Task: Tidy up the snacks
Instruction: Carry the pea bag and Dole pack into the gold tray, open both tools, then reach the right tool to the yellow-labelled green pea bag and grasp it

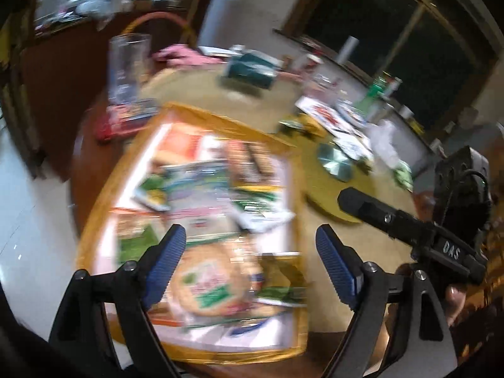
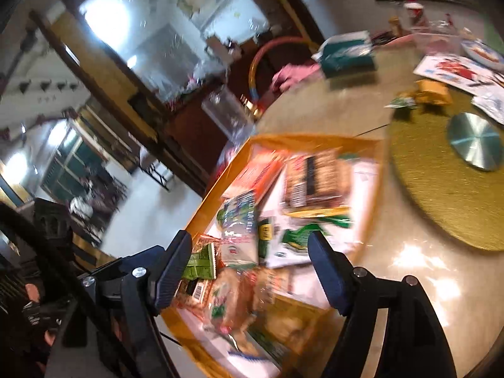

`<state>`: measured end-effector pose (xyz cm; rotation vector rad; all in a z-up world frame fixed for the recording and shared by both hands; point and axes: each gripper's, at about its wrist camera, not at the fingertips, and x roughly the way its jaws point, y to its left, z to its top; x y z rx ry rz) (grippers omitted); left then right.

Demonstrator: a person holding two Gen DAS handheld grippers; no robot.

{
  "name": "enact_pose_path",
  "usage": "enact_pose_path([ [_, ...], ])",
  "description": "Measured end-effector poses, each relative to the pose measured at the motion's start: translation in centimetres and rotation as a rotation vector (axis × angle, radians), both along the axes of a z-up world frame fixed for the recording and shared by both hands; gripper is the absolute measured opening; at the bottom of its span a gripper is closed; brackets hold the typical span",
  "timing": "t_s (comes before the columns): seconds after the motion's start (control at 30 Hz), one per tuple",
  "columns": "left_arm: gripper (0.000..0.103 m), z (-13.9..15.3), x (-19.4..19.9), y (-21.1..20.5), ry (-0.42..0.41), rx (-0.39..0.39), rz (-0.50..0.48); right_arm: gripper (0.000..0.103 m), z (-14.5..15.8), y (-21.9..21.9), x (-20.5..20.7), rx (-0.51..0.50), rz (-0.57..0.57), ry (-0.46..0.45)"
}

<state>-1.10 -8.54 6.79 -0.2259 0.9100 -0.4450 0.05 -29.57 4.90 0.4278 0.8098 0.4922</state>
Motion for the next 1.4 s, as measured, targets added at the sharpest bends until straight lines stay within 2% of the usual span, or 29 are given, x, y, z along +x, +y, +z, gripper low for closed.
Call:
enact_pose_path([
  [0.2, 0.085, 0.9, 0.7, -6.3, 0.003, 0.018, -0.109, 0.077, 1.1, -8.6, -1.3, -0.073, -0.171, -0.022],
  [0.33, 0.085, 0.8, 2.3, -9.4, 0.018, 0.043, -0.147, 0.077, -0.1, -14.5, 0.0, -0.121, -0.31, 0.019],
  [0.43, 0.085, 0.6, 3.0, -10.4, 0.028, 0.059, -0.136, 0.077, -1.4, -18.2, 1.4, -0.12, -0.385, 0.058],
  [0.57, 0.085, 0.4, 3.2, -10.8, 0.042, 0.053, -0.128, 0.077, -2.1, -22.2, 3.8, -0.227, -0.433, 0.087],
  [0.73, 0.085, 0.1, 3.4, -11.5, 0.045, 0.069, -0.134, 0.077, -3.4, -26.5, 7.0, -0.248, -0.436, 0.162],
  [0.83, 0.085, -0.1, 3.8, -11.8, 0.051, 0.08, -0.133, 0.077, -3.8, -28.1, 8.9, -0.28, -0.439, 0.181],
  [1.1, 0.085, -0.7, 5.0, -12.4, 0.068, 0.099, -0.125, 0.077, -5.0, -31.0, 12.7, -0.232, -0.485, 0.192],
  [1.23, 0.085, -0.8, 5.1, -12.9, 0.07, 0.104, -0.13, 0.077, -6.1, -31.5, 15.2, -0.32, -0.51, 0.213],
  [1.37, 0.085, -0.9, 5.2, -13.2, 0.072, 0.106, -0.137, 0.076, -7.3, -32.3, 16.8, -0.297, -0.519, 0.249],
  [1.4, 0.085, -0.8, 5.3, -13.4, 0.072, 0.109, -0.138, 0.071, -7.6, -32.5, 16.9, -0.286, -0.516, 0.256],
])
